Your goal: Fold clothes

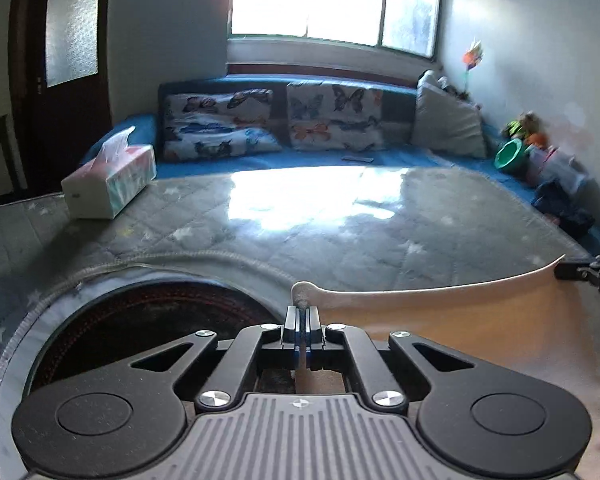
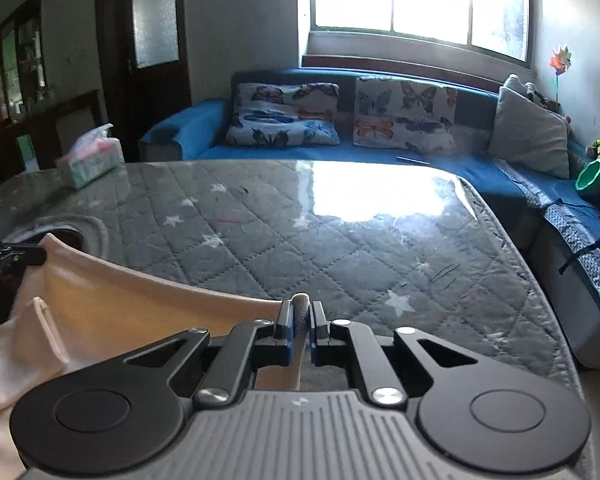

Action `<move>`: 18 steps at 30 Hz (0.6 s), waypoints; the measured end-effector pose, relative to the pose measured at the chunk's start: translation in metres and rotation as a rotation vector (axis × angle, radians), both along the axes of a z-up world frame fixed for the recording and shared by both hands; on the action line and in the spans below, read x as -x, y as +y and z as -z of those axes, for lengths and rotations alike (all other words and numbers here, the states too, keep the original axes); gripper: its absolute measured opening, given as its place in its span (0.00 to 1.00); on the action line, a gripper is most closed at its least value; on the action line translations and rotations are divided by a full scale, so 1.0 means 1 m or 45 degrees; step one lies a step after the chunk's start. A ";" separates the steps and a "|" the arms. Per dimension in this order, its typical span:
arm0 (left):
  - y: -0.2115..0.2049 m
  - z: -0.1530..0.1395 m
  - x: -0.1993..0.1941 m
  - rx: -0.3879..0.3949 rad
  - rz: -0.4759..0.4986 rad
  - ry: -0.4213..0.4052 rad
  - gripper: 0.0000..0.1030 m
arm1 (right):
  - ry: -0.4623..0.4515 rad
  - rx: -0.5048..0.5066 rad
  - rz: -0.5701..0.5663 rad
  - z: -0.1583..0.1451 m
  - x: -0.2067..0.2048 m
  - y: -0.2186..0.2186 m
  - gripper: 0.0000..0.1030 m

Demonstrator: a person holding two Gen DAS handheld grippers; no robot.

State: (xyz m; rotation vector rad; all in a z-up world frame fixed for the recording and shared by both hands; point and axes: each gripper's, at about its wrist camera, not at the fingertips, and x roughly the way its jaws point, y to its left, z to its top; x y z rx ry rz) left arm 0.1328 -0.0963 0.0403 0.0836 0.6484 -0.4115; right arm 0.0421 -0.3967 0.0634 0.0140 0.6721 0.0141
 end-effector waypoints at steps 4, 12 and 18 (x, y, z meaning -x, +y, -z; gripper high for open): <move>-0.005 0.009 -0.010 -0.019 -0.013 0.043 0.03 | 0.077 -0.032 0.032 0.018 -0.020 -0.003 0.09; -0.001 0.011 -0.012 -0.004 -0.050 0.072 0.13 | 0.050 0.011 -0.004 0.008 -0.015 0.007 0.21; -0.017 -0.003 0.021 0.045 0.121 0.073 0.13 | 0.086 -0.041 -0.173 0.001 0.003 0.033 0.33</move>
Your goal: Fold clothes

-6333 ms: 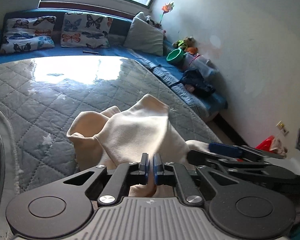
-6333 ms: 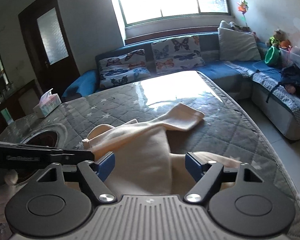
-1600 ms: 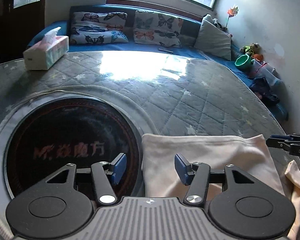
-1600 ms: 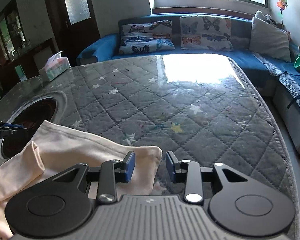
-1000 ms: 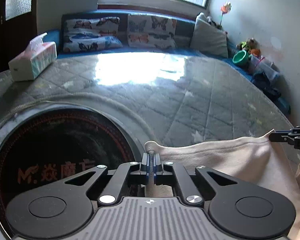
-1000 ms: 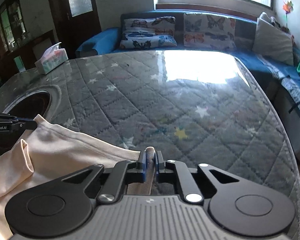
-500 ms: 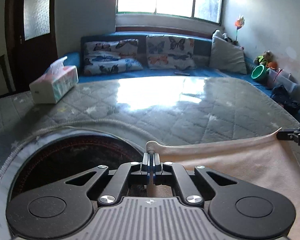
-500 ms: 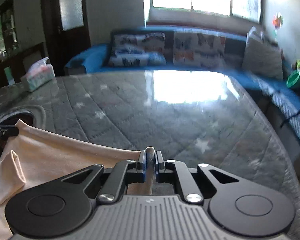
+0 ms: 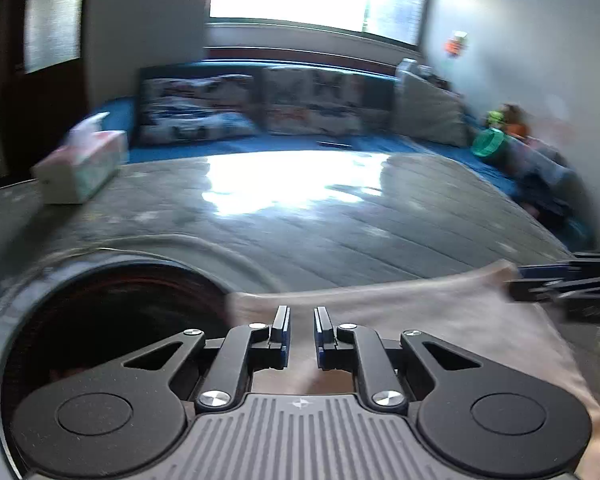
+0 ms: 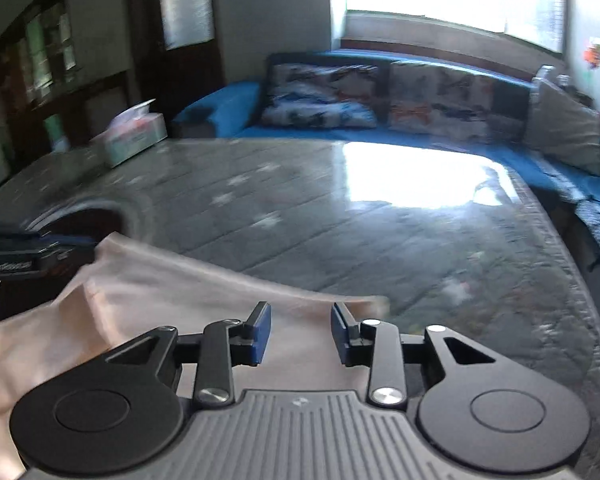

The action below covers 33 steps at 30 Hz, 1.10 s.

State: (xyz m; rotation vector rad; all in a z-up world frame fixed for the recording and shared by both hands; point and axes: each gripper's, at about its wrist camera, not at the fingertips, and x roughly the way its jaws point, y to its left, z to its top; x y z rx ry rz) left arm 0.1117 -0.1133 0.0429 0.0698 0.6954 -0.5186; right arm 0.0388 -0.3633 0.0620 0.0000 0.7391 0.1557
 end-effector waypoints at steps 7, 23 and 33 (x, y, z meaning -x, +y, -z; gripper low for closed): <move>-0.011 0.003 0.040 -0.027 0.136 0.054 0.33 | 0.074 0.001 -0.129 0.014 0.018 0.029 0.42; -0.046 0.024 0.060 -0.193 0.043 -0.019 0.39 | 0.077 -0.061 -0.108 0.014 0.063 0.036 0.52; -0.032 0.013 0.068 -0.116 -0.010 -0.088 0.06 | 0.065 -0.074 -0.093 0.011 0.075 0.037 0.55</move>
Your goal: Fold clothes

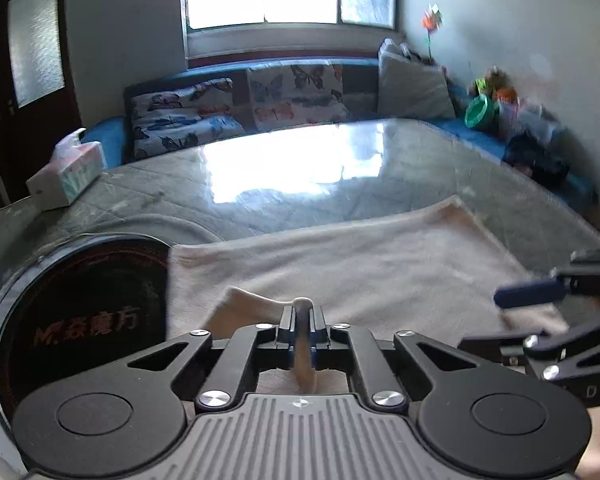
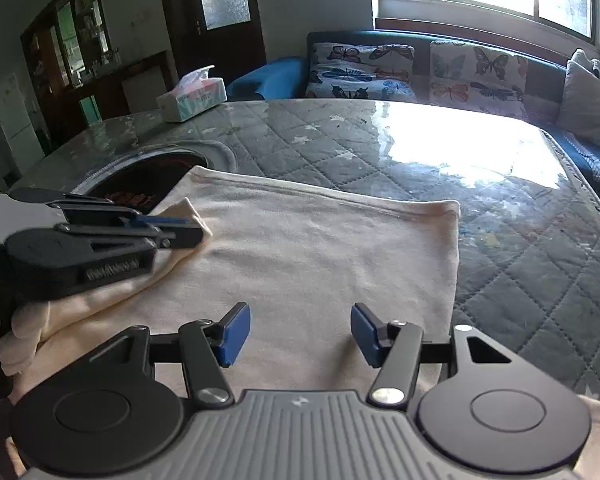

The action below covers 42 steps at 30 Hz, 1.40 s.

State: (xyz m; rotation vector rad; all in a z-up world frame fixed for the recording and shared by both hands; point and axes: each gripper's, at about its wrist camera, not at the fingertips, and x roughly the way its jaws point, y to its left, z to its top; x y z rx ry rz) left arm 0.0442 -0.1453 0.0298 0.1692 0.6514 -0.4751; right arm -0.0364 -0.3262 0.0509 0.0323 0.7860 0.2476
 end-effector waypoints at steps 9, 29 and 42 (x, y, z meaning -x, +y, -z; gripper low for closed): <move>0.101 -0.051 0.018 0.328 -0.275 -0.057 0.05 | -0.005 -0.011 0.003 -0.002 0.019 0.002 0.56; 0.291 -0.028 0.105 0.302 -0.784 -0.064 0.05 | -0.047 0.037 -0.123 -0.023 0.060 0.029 0.58; 0.285 -0.018 0.096 0.194 -0.686 -0.069 0.06 | -0.060 0.106 -0.741 -0.026 0.107 0.137 0.48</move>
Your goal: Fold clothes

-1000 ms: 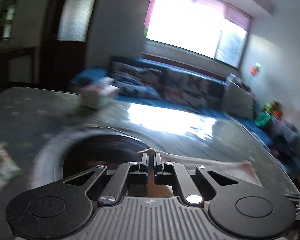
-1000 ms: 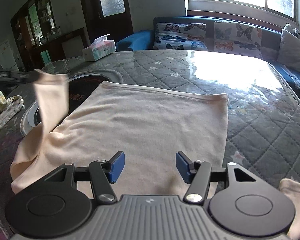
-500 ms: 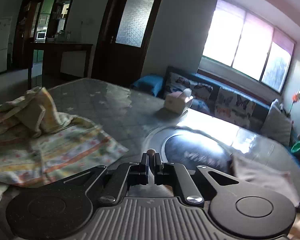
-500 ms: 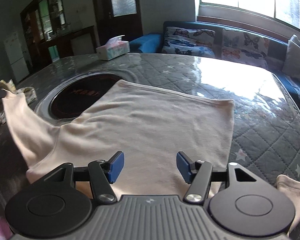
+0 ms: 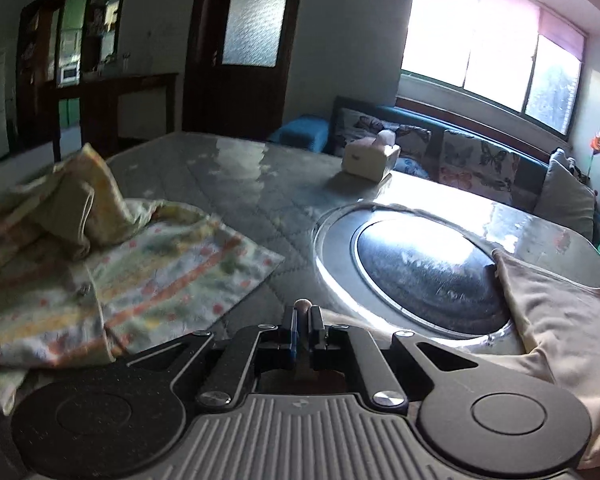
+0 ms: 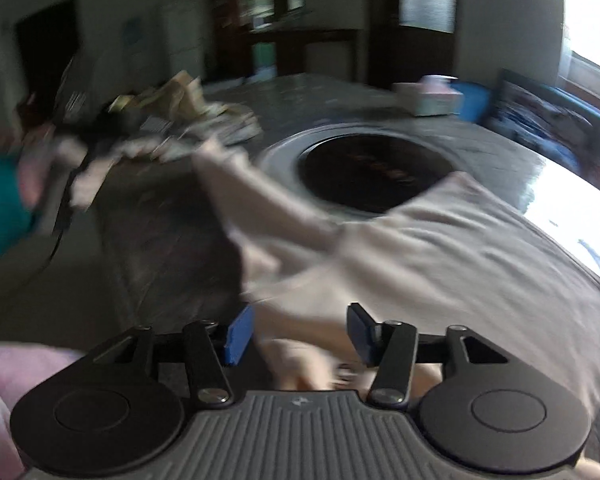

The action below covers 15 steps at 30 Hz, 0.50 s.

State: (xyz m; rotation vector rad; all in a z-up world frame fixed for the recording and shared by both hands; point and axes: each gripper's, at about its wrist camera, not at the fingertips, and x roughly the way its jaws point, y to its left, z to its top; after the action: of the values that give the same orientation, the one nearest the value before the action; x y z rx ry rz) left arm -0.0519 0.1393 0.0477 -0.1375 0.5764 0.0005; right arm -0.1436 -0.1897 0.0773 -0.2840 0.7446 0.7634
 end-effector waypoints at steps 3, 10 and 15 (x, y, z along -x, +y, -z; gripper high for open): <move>-0.003 -0.005 -0.007 -0.007 0.017 -0.020 0.05 | -0.018 0.085 -0.063 0.015 0.003 0.018 0.41; -0.006 -0.020 -0.009 -0.010 0.069 -0.100 0.05 | -0.025 0.098 -0.076 0.020 0.005 0.016 0.07; -0.002 -0.007 -0.012 -0.036 0.045 -0.018 0.09 | 0.102 -0.001 -0.121 0.012 -0.001 0.001 0.06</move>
State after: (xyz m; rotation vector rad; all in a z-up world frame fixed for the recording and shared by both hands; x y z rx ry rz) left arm -0.0403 0.1377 0.0543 -0.0994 0.5647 -0.0266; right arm -0.1422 -0.1887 0.0655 -0.2907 0.8104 0.8689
